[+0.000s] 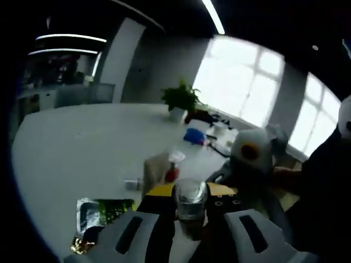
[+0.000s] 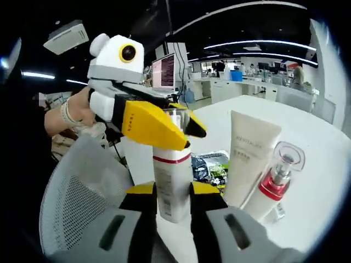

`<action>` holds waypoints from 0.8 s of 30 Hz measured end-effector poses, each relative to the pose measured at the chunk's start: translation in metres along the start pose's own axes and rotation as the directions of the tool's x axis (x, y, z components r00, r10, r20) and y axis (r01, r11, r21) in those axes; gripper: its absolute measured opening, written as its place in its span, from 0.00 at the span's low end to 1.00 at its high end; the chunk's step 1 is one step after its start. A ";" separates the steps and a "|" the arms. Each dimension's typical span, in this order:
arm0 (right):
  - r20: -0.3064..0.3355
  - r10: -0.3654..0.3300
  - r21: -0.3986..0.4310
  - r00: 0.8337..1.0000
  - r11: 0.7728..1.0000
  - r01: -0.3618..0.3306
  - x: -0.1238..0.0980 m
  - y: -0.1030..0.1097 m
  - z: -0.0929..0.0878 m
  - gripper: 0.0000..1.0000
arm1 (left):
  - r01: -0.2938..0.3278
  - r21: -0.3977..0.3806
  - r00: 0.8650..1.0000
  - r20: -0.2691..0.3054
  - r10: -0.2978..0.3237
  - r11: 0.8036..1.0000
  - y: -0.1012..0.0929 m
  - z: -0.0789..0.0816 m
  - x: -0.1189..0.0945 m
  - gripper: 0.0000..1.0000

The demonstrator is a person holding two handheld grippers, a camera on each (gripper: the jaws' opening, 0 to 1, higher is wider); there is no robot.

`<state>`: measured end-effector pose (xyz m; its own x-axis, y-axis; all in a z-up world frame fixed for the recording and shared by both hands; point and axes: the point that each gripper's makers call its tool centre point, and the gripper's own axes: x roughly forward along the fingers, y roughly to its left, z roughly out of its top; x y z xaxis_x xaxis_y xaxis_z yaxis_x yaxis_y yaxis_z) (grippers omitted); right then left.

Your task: Arrange the skincare products in the storage area until every visible bottle or jar stands upright without overlapping.

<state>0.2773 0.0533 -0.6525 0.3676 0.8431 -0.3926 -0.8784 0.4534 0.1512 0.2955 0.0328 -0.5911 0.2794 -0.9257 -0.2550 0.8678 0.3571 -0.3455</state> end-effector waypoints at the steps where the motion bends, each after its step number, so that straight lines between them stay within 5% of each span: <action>1: 0.005 0.005 0.015 1.000 1.000 -0.005 -0.001 0.000 0.001 0.22 | 0.009 -0.009 1.000 -0.007 -0.009 1.000 -0.001 -0.001 -0.001 0.24; 3: 0.023 0.026 0.025 0.999 0.999 -0.027 -0.004 0.000 0.003 0.22 | 0.038 0.001 0.999 -0.033 -0.038 0.999 -0.004 -0.005 -0.001 0.32; 6: 0.062 0.106 0.041 0.992 0.993 -0.109 -0.009 0.009 0.007 0.22 | 0.068 0.014 0.997 -0.027 -0.068 0.998 -0.004 -0.007 -0.003 0.25; 10: 0.040 0.174 0.025 0.984 0.984 -0.175 -0.013 0.018 0.003 0.22 | 0.191 0.044 0.981 -0.054 -0.188 0.981 -0.021 -0.016 -0.004 0.25; 13: 0.067 0.283 0.016 0.957 0.959 -0.284 -0.016 0.034 0.005 0.22 | 0.300 0.077 0.953 -0.064 -0.296 0.951 -0.039 -0.020 -0.006 0.24; 16: 0.077 0.351 -0.009 0.933 0.936 -0.351 -0.019 0.044 0.007 0.22 | 0.324 0.147 0.946 -0.076 -0.315 0.935 -0.045 -0.022 -0.004 0.23; 24: 0.071 0.373 -0.005 0.925 0.928 -0.373 -0.016 0.046 0.008 0.22 | 0.337 0.134 0.941 -0.049 -0.334 0.932 -0.049 -0.020 -0.002 0.21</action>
<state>0.2331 0.0630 -0.6317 0.0341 0.9695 -0.2428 -0.9537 0.1042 0.2820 0.2441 0.0191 -0.5918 -0.0467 -0.9845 -0.1689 0.9578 0.0039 -0.2873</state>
